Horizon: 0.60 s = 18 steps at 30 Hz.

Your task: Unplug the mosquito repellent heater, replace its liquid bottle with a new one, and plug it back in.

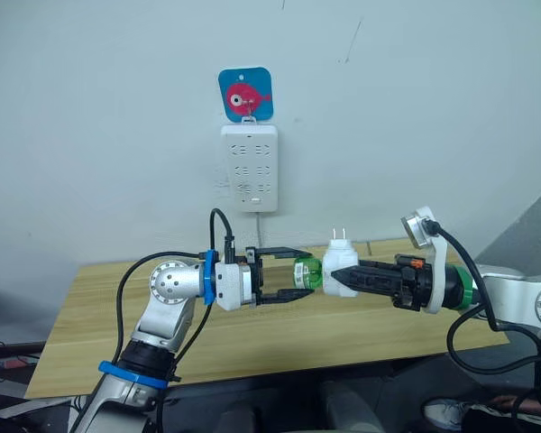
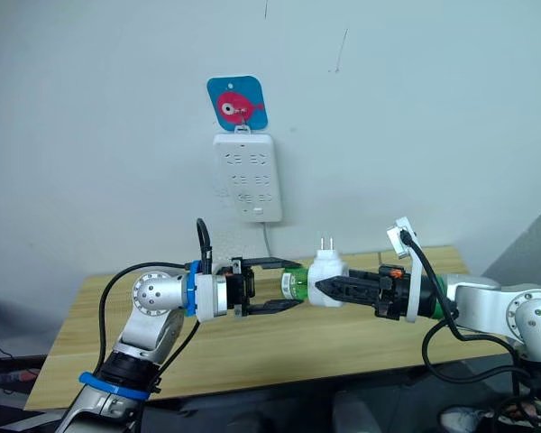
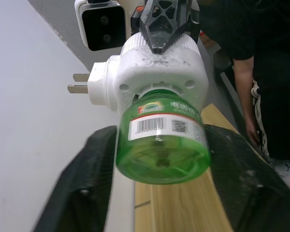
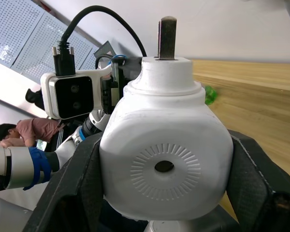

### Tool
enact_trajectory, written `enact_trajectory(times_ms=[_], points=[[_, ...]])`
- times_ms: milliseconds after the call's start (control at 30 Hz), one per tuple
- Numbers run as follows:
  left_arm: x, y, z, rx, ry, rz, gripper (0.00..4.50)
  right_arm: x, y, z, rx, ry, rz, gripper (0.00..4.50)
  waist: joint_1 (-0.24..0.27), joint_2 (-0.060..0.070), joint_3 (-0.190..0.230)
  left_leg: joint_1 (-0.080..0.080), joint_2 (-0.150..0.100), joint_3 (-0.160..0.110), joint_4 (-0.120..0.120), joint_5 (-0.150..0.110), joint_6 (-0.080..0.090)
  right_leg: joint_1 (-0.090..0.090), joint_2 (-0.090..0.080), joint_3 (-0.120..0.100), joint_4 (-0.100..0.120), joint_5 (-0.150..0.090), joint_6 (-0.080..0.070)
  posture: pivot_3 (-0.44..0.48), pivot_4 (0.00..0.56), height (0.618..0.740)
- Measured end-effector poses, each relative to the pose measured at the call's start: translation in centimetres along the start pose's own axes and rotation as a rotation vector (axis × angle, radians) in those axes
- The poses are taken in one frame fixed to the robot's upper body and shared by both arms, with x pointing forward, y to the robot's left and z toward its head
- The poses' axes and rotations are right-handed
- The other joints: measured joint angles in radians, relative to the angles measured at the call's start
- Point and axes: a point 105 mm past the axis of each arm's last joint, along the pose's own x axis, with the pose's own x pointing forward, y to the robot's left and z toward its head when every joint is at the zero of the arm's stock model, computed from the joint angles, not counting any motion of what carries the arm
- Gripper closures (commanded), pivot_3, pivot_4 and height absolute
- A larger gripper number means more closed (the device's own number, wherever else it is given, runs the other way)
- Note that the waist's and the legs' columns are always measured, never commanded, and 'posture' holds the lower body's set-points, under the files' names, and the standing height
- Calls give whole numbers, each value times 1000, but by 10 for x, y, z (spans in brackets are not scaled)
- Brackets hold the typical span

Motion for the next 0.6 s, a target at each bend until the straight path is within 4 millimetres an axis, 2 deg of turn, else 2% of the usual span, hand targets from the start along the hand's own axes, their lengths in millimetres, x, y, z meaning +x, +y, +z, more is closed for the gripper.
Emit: enact_trajectory(times_ms=[133, 200, 267, 367, 500, 600], points=[[0, 4, 0, -119, 39, -61, 2225, 1, -1, -1, -16, 6, -10, 1530, -2, 0, 0, 0, 0, 0, 0, 0, 0, 0, 0, 0, 1, -1, 1, -124, 86, 740], [1, 6, -2, -301, 95, -110, 2225, 1, -3, -1, -38, 19, -22, 1530, -4, 0, 0, 0, 0, 0, 0, 0, 0, 0, 1, -1, 1, -3, 4, -122, 85, 740], [2, 6, -3, -567, 153, -166, 2225, 1, -4, -3, -73, 45, -30, 1530, -6, 0, 0, 0, 0, -1, 1, 0, 0, 0, 1, -2, 1, -3, 5, -120, 84, 740], [-2, 13, 9, -947, 220, -287, 2225, 5, 7, -4, -151, 77, 18, 1530, -8, 0, 0, -1, 0, -2, 2, 0, 0, -3, 2, -6, 1, -3, 5, -123, 84, 740], [-5, 17, 18, -1158, 224, -352, 2225, 5, 15, -3, -190, 83, 67, 1530, -12, 1, 0, 0, 0, -2, 0, 0, 0, -3, 1, -5, 0, -3, 5, -136, 83, 740], [-7, 16, 19, -1197, 205, -380, 2225, 7, 18, -4, -199, 84, 81, 1530, -14, 1, 0, 0, 0, -1, 0, 0, 0, -4, 1, -4, 0, -3, 4, -141, 84, 740]])
